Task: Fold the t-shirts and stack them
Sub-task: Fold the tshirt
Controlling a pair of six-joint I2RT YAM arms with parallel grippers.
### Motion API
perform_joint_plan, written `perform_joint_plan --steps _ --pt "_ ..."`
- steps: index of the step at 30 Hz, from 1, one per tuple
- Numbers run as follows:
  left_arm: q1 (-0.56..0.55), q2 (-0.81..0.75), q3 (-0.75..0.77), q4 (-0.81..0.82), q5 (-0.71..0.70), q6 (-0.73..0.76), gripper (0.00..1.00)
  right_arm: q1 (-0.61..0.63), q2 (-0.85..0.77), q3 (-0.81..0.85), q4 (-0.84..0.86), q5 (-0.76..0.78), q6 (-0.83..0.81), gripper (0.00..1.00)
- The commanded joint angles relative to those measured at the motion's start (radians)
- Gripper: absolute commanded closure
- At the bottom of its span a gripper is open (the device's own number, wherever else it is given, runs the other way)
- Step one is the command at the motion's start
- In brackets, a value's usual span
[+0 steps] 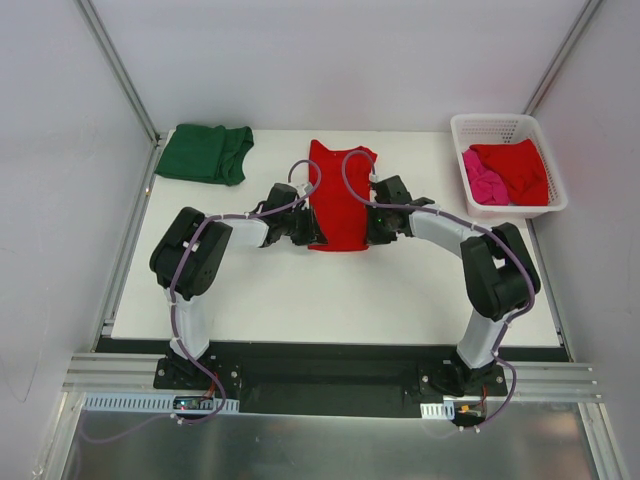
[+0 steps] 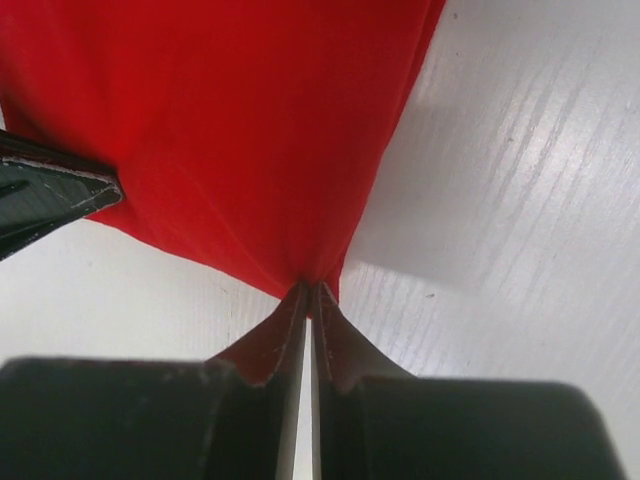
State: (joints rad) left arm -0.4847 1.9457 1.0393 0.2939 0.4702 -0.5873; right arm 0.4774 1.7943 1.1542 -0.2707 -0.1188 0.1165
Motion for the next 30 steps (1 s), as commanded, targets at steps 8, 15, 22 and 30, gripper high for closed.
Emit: perform_joint_plan --steps 8,15,22,30 --pt "0.008 -0.014 -0.032 -0.010 -0.028 0.026 1.00 -0.014 -0.026 0.025 0.008 0.025 -0.015 0.99" --pt "0.009 -0.014 -0.032 -0.010 -0.030 0.024 1.00 -0.033 -0.036 0.025 -0.016 0.062 -0.024 0.99" --pt "0.011 -0.017 -0.036 -0.010 -0.030 0.026 1.00 -0.042 -0.042 0.033 -0.042 0.113 -0.037 0.99" --pt "0.014 -0.022 -0.044 -0.010 -0.030 0.029 1.00 -0.051 -0.030 0.068 -0.084 0.226 -0.089 0.99"
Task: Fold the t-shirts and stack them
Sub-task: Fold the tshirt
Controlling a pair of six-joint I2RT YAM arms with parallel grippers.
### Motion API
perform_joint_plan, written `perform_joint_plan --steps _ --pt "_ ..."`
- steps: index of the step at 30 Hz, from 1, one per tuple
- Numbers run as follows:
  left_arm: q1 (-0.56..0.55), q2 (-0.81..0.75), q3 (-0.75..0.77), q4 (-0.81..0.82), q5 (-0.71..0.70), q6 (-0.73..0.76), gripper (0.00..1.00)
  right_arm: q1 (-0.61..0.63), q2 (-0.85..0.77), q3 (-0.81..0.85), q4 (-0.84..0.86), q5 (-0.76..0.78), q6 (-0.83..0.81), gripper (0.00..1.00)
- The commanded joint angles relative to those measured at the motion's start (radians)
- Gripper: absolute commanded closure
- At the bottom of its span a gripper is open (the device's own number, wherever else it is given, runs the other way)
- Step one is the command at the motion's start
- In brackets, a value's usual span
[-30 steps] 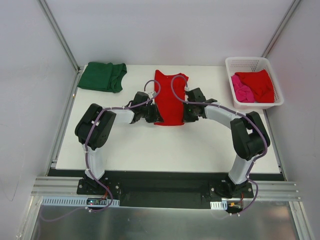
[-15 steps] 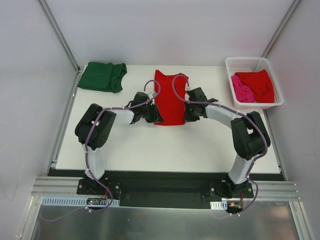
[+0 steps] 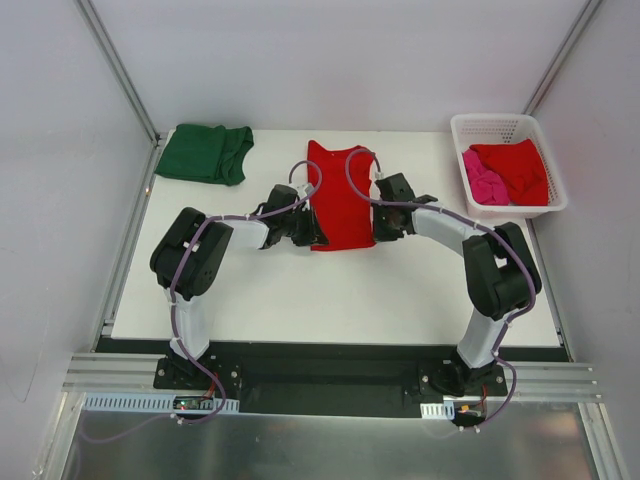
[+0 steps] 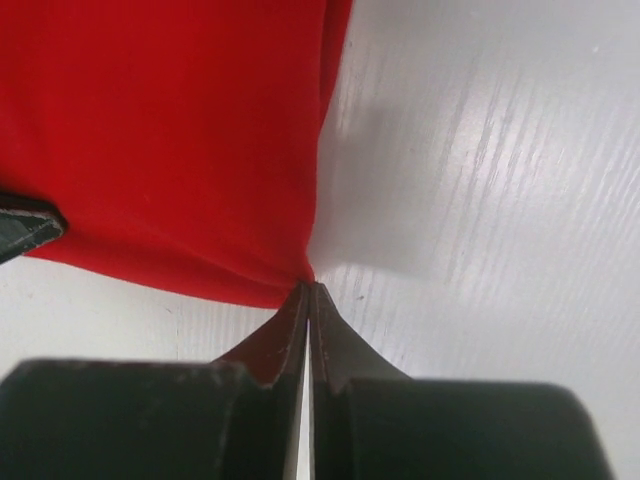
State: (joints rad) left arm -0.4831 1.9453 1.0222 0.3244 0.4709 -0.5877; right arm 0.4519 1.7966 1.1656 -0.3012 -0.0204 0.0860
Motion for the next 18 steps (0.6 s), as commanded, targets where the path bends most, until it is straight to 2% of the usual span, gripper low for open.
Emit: perform_joint_plan --steps 1,16,17,18 --pt "0.014 -0.022 -0.027 -0.041 -0.031 0.031 1.00 -0.025 -0.031 0.063 -0.056 0.149 -0.061 0.99" --pt "0.018 -0.025 -0.033 -0.044 -0.029 0.034 1.00 -0.041 0.004 0.118 -0.081 0.178 -0.078 0.97" --pt "0.020 -0.025 -0.033 -0.044 -0.031 0.034 1.00 -0.039 0.007 0.121 -0.087 0.181 -0.078 0.96" --pt "0.021 -0.025 -0.033 -0.044 -0.029 0.034 1.00 -0.042 0.009 0.121 -0.090 0.189 -0.080 0.89"
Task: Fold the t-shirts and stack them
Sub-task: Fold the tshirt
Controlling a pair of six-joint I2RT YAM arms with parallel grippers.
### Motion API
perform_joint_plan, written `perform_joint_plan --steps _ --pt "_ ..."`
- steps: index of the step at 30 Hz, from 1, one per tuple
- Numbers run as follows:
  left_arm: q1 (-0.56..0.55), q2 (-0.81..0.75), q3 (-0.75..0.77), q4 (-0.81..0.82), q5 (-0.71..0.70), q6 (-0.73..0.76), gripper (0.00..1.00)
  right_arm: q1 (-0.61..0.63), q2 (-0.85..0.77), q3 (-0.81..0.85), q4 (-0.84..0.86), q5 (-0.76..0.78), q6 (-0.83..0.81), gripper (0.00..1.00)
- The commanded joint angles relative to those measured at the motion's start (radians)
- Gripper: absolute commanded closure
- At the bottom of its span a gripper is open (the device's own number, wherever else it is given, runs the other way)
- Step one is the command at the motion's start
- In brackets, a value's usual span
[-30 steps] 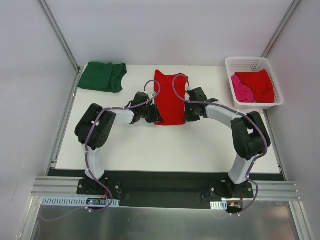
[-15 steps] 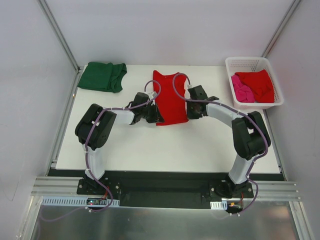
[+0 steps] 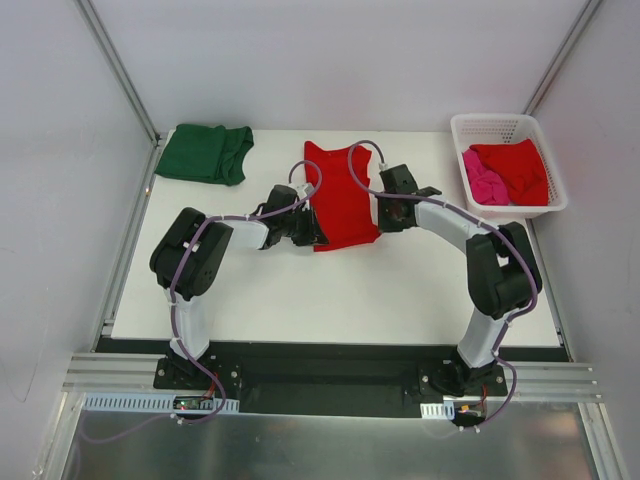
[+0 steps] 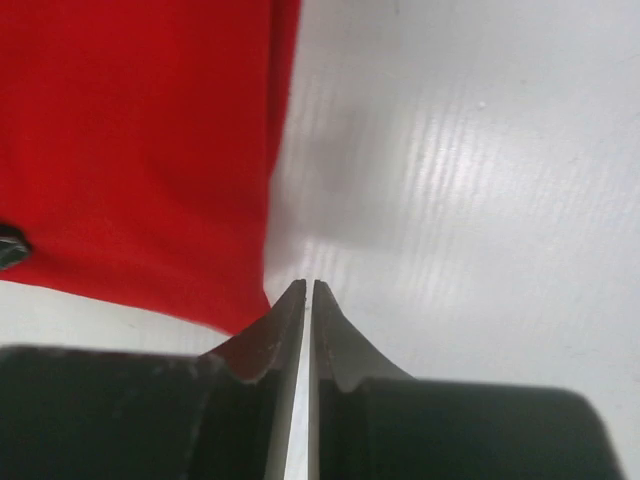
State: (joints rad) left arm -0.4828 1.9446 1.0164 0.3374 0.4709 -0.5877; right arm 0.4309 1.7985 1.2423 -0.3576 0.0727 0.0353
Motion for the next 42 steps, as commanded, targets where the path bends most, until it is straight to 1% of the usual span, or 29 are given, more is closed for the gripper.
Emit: perform_joint_plan --steps 1,2,3,4,6,10,13,14,16,17,18,20,23,28,30,32,35,42 --pt "0.021 -0.024 -0.026 -0.057 -0.028 0.034 1.00 -0.021 0.006 0.045 -0.037 0.105 -0.029 0.85" --pt "0.021 -0.026 -0.025 -0.057 -0.028 0.034 1.00 -0.021 0.004 0.043 -0.040 0.111 -0.029 0.80" --pt "0.020 -0.027 -0.025 -0.058 -0.026 0.035 1.00 -0.021 -0.001 0.045 -0.040 0.114 -0.029 0.68" --pt "0.019 -0.027 -0.025 -0.058 -0.028 0.035 1.00 -0.021 -0.005 0.043 -0.040 0.119 -0.029 0.65" --pt "0.021 -0.030 -0.027 -0.060 -0.026 0.037 1.00 -0.021 -0.024 0.045 -0.035 0.122 -0.028 0.61" --pt "0.019 -0.035 -0.024 -0.061 -0.020 0.038 1.00 -0.021 -0.033 0.069 -0.030 0.092 -0.055 0.61" --pt "0.019 -0.045 -0.022 -0.064 -0.012 0.038 1.00 -0.021 -0.022 0.094 -0.023 0.024 -0.049 0.69" --pt "0.019 -0.049 -0.022 -0.066 -0.011 0.038 1.00 -0.020 -0.022 0.097 -0.009 0.004 -0.046 0.75" --pt "0.019 -0.068 -0.021 -0.072 -0.008 0.046 1.00 -0.021 -0.033 0.091 0.015 -0.056 -0.041 0.83" --pt "0.021 -0.079 -0.022 -0.081 -0.008 0.048 1.00 -0.021 -0.036 0.089 0.040 -0.063 -0.041 0.91" --pt "0.021 -0.099 -0.024 -0.083 -0.008 0.058 1.00 -0.021 -0.039 0.094 0.048 -0.130 -0.043 0.94" --pt "0.020 -0.125 -0.025 -0.098 -0.014 0.068 1.00 -0.020 -0.030 0.106 0.054 -0.152 -0.041 0.96" --pt "0.021 -0.157 -0.018 -0.113 -0.028 0.091 1.00 -0.023 0.021 0.154 0.051 -0.203 -0.049 0.97" --pt "0.021 -0.147 -0.010 -0.140 -0.031 0.108 1.00 -0.027 0.093 0.212 0.111 -0.303 -0.048 0.96" --pt "0.020 -0.148 -0.019 -0.140 -0.031 0.101 1.00 -0.034 0.143 0.278 0.111 -0.345 -0.040 0.97" --pt "0.018 -0.147 -0.021 -0.133 -0.028 0.100 1.00 -0.041 0.179 0.327 0.106 -0.358 -0.038 0.96" --pt "0.016 -0.125 -0.015 -0.103 -0.018 0.091 1.00 -0.044 0.193 0.347 0.101 -0.369 -0.038 0.95" --pt "0.003 -0.030 0.030 0.023 0.041 0.020 1.00 -0.050 0.168 0.322 0.088 -0.355 -0.037 0.94"
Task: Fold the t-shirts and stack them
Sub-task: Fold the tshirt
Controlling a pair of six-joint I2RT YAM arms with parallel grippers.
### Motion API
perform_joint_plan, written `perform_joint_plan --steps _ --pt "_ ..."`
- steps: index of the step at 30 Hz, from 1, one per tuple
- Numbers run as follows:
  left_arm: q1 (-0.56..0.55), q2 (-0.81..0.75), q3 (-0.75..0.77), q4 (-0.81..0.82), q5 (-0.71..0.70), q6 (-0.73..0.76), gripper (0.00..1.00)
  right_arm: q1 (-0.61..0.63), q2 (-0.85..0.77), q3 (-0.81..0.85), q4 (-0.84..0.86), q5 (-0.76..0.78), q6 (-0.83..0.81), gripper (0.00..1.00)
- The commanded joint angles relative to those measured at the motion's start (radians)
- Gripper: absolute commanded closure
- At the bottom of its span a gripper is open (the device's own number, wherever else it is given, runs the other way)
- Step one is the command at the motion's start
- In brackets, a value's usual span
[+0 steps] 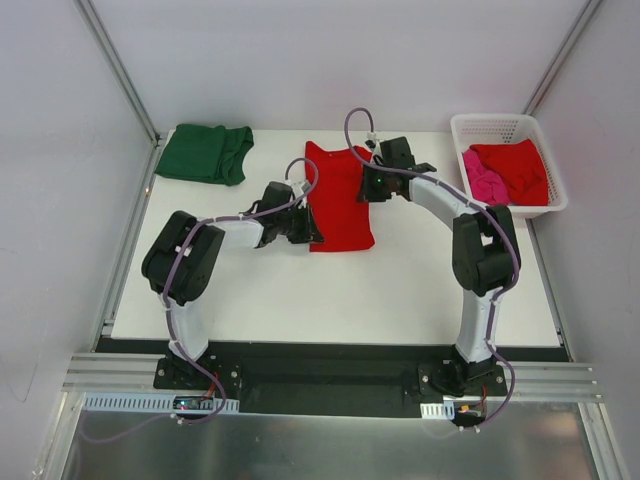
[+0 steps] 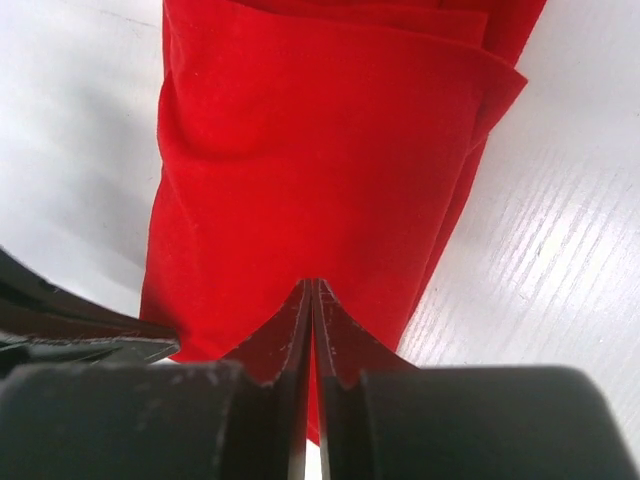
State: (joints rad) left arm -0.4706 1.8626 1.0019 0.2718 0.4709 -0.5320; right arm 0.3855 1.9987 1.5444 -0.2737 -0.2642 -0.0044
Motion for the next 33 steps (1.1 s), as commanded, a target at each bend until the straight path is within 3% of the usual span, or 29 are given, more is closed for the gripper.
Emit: perform_joint_plan --steps 1,4,8,23,33 --pt "-0.011 0.062 0.055 0.089 0.035 -0.036 1.00 -0.007 -0.043 0.008 0.004 -0.015 0.000 0.94" --pt "-0.022 0.119 0.096 0.072 0.016 -0.036 1.00 -0.013 -0.058 -0.015 -0.002 -0.012 -0.005 0.94" --pt "-0.033 0.179 0.167 -0.081 -0.047 0.004 1.00 -0.020 -0.081 -0.041 -0.007 -0.006 -0.014 0.93" --pt "-0.036 -0.112 -0.233 -0.177 -0.130 -0.011 1.00 -0.030 -0.100 -0.066 -0.001 -0.004 -0.011 0.91" --pt "-0.069 -0.221 -0.339 -0.177 -0.141 -0.020 1.00 -0.031 -0.074 -0.050 0.016 -0.061 0.001 0.90"
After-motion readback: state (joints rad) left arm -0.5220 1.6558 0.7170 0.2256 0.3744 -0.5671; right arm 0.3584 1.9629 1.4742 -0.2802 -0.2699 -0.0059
